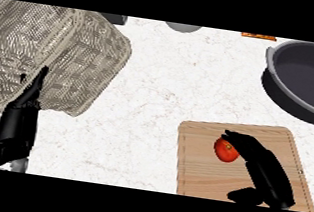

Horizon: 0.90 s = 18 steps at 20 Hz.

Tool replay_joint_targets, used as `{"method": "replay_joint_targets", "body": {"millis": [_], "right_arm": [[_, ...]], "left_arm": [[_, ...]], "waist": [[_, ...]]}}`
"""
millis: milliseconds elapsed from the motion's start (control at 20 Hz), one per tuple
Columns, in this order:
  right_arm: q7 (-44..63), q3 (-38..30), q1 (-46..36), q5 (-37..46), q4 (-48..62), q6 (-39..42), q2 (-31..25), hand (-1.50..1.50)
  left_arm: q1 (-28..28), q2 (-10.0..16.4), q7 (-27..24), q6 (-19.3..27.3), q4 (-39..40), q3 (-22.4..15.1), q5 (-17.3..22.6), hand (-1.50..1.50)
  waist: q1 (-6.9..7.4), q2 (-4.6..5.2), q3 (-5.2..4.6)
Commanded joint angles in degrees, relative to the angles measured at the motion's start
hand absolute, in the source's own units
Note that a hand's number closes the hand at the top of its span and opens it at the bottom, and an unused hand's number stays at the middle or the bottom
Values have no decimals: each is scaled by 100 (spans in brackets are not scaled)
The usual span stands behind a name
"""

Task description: Pick the tomato from the cutting board and place it in the pot

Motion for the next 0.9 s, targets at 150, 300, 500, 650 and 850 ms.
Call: {"method": "replay_joint_targets", "body": {"millis": [150, 300, 500, 650, 850], "right_arm": [[-384, -64, -402, 292, 352, -861, 295, 150], [-555, -184, -524, 264, 620, -1043, 315, 150], [-609, -135, -488, 264, 562, -1145, 436, 150], [-80, -306, -967, 591, 1069, -1275, 653, 150], [1956, -816, -2245, 999, 1954, -289, 844, 150]], "left_arm": [[-93, -505, 276, -551, 265, -332, 591, 0], [41, -405, 439, -610, -6, -348, 555, 0], [-188, -496, 391, -645, 253, -236, 552, 0], [-288, -480, 191, -827, 482, -80, 654, 0], [-82, -565, 225, -715, 156, -383, 448, 0]], "waist": [[-63, 81, -103], [-13, 68, -101], [-72, 69, -106], [-28, 96, -110], [324, 234, -141]]}}
